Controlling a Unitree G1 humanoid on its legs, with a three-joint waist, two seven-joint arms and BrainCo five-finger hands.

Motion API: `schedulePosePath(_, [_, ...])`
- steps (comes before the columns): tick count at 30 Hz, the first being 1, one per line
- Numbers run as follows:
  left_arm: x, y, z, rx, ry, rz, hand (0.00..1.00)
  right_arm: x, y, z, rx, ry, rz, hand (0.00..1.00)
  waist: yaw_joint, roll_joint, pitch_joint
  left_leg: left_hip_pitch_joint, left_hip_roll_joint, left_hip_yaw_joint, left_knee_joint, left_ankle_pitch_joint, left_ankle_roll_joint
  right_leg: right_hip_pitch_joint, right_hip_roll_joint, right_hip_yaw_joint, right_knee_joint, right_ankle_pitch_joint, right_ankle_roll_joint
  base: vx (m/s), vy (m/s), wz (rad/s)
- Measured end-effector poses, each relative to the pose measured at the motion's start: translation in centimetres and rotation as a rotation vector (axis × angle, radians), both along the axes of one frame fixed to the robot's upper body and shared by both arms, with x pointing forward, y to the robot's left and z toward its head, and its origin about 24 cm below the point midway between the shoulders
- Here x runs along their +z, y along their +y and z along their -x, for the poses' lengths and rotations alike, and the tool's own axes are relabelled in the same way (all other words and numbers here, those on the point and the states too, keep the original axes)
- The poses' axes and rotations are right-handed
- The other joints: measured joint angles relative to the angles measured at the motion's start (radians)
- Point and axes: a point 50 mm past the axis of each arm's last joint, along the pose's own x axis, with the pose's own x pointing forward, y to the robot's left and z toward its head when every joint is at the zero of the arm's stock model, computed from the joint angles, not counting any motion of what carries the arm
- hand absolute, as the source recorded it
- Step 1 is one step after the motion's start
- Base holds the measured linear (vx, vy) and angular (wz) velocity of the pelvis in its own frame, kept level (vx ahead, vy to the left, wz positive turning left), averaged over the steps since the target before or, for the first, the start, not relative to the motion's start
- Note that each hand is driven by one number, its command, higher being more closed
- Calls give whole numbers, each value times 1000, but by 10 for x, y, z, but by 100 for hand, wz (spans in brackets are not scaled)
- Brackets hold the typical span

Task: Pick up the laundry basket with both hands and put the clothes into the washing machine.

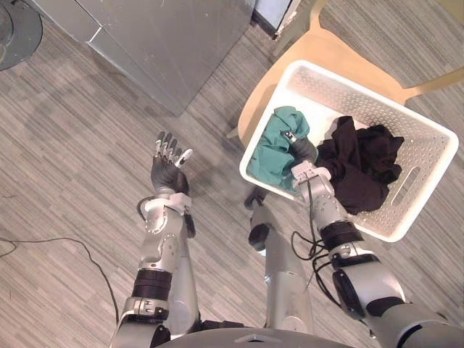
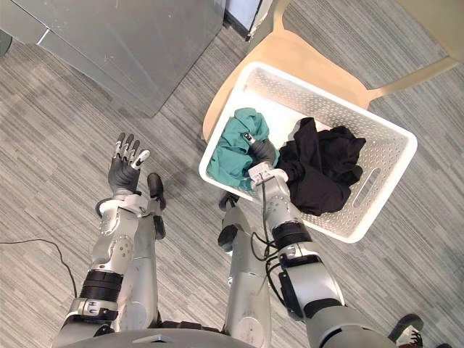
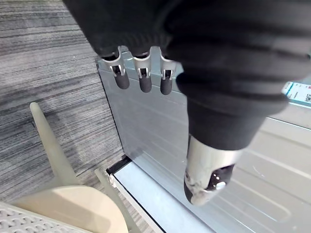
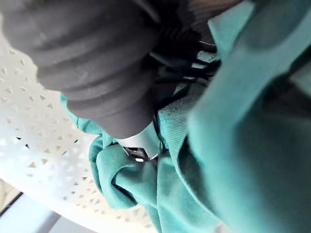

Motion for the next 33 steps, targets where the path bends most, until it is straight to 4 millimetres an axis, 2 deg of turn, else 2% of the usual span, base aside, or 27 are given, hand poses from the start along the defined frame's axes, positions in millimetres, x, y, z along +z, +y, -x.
schedulePosePath(2, [0,2,0,9,-2,3,0,14,12,4,14,-79,-100,100,-4,-8,4,10,-5,6,-17,9,0,0,-3,2,2,0,0,0,0,0])
schedulePosePath(6, [-1,8,0,53,8,20,0,38,22,13,22,-209,-224,100,-5,-25,14,33,-5,27,-28,12,0,0,-6,20,8,-3,-3,6,-45,-7])
schedulePosePath(11, [0,8,0,58,5,21,0,59,10,20,-31,-323,-300,100,-11,-31,18,35,-9,28,-27,11,0,-1,-12,20,16,-9,-3,4,-13,0])
schedulePosePath(15, [9,9,1,61,-32,24,0,84,5,30,-50,-444,-343,100,-12,-51,34,37,-9,30,-24,11,1,-1,-14,21,18,-11,-5,0,0,0])
schedulePosePath(18, [9,9,1,63,-36,25,0,101,-2,39,-82,-540,-377,100,-12,-52,42,37,-10,30,-13,3,3,-1,-20,23,28,-12,-3,0,0,0])
schedulePosePath(21, [14,9,2,65,-55,26,0,112,0,45,-72,-591,-387,100,-13,-51,48,36,-6,31,17,-16,6,0,-25,27,51,-23,-1,12,-13,-4])
schedulePosePath(24, [32,11,5,75,-135,29,0,127,12,58,-7,-670,-393,100,-15,-50,82,48,7,30,68,-52,7,17,-30,33,94,-46,-5,16,-19,-8])
schedulePosePath(29, [49,12,11,91,-209,13,0,130,31,80,79,-725,-390,100,-24,-50,83,89,6,30,135,-96,7,33,-68,53,217,-114,-6,9,-6,0])
schedulePosePath(33, [55,4,16,62,-247,6,0,120,29,85,55,-706,-354,100,-25,-50,83,150,-8,23,155,-118,5,75,-99,57,292,-164,-7,27,-16,11])
